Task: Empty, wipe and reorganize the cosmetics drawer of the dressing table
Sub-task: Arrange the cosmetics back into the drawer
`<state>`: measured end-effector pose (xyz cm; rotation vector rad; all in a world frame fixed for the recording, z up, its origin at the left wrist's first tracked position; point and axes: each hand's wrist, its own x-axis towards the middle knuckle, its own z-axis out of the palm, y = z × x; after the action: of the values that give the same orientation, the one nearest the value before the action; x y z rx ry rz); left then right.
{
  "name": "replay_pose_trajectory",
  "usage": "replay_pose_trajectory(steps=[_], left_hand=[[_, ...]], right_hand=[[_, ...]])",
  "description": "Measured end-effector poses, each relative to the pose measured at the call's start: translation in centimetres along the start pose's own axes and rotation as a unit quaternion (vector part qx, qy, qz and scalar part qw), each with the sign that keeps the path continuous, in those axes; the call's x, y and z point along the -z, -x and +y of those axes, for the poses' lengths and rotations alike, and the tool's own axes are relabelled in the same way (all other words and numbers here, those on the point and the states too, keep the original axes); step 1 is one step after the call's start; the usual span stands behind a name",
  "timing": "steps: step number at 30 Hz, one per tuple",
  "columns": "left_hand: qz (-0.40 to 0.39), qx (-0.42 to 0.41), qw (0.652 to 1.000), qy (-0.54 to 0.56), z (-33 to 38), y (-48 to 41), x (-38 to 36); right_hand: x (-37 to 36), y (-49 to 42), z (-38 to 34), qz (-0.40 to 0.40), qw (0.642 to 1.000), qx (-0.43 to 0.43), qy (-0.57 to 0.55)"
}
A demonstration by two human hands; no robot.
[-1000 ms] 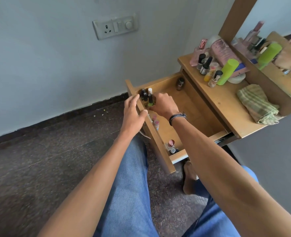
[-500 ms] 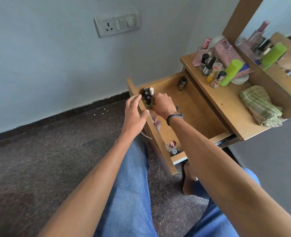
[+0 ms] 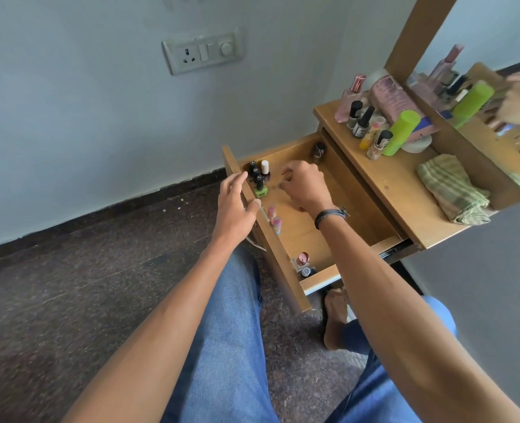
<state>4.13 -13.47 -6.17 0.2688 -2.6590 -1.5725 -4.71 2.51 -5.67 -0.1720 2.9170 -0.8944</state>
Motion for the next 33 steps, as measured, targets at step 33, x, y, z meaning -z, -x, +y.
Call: replay_pose_trajectory(steps=[33], left_hand=[[-0.082, -0.137, 0.908, -0.386, 1.9, -0.9, -2.4]], right_hand=[[10.5, 2.9, 9.8, 0.290, 0.956, -0.012, -0.045]])
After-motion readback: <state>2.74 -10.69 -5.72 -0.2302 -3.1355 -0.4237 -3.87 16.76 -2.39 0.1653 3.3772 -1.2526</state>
